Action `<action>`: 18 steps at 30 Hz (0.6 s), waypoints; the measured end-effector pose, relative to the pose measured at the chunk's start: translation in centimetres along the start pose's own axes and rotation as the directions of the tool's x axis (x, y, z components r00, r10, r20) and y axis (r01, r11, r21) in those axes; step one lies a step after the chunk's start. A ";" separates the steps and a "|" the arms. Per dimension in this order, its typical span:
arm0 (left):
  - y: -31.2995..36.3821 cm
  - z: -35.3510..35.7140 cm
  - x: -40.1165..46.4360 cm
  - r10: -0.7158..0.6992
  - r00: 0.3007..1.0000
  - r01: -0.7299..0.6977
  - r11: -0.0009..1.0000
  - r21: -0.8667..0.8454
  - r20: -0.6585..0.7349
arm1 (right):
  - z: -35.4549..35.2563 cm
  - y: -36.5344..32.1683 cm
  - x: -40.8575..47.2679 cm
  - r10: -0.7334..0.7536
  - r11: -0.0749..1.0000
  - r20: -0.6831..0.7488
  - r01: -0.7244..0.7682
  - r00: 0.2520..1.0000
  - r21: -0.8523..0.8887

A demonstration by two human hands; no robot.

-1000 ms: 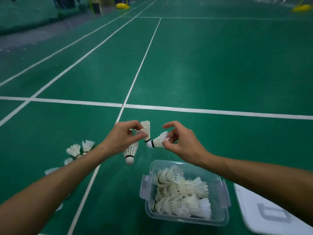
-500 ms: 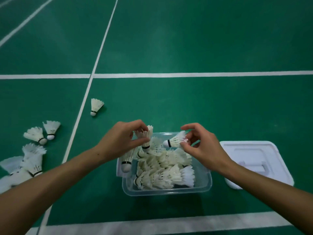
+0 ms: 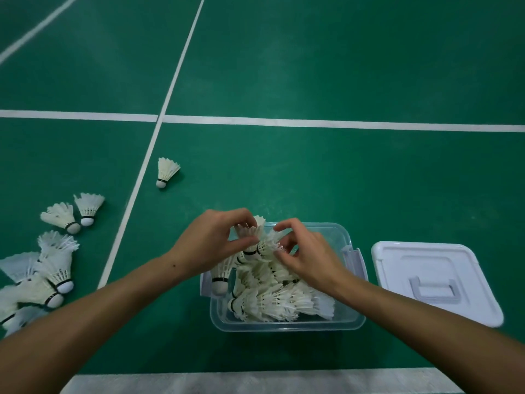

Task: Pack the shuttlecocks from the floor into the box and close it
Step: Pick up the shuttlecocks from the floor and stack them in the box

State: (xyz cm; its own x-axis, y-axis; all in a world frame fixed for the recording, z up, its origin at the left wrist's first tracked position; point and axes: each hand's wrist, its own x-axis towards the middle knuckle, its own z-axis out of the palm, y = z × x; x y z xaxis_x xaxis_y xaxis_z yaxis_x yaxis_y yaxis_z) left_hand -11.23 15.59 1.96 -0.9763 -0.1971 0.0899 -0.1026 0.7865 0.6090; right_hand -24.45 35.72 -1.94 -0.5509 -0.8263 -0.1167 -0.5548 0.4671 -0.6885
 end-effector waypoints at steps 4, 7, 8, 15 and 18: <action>0.3 -1.0 -0.3 0.016 0.999 -0.016 1.000 -0.011 0.034 | 0.0 -0.2 -0.2 0.013 1.000 0.079 -0.015 0.997 0.027; 0.3 -1.7 -0.1 0.038 0.997 -0.039 0.999 0.013 0.061 | -1.2 -0.1 -0.8 0.008 0.999 0.095 -0.013 0.995 0.044; 0.3 -1.9 0.0 0.040 0.997 -0.041 0.999 0.009 0.066 | -1.9 -0.1 -1.1 -0.004 0.999 0.074 0.002 0.997 0.033; 1.7 -2.8 1.4 0.135 0.986 -0.141 0.988 0.056 0.094 | -5.8 -3.2 -1.6 -0.238 0.971 -0.110 0.234 0.965 -0.050; 2.7 -2.7 2.2 0.200 0.974 -0.207 0.976 0.063 0.105 | -5.4 -3.2 -1.2 -0.290 0.956 -0.109 0.282 0.951 -0.084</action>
State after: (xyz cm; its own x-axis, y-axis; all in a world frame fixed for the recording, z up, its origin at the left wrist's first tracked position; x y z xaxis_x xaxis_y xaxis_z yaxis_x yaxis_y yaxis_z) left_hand -13.17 15.68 5.92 -0.9916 0.0266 0.1263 0.0897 0.8456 0.5262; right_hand -25.42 36.87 4.32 -0.4312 -0.8867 0.1669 -0.7377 0.2400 -0.6310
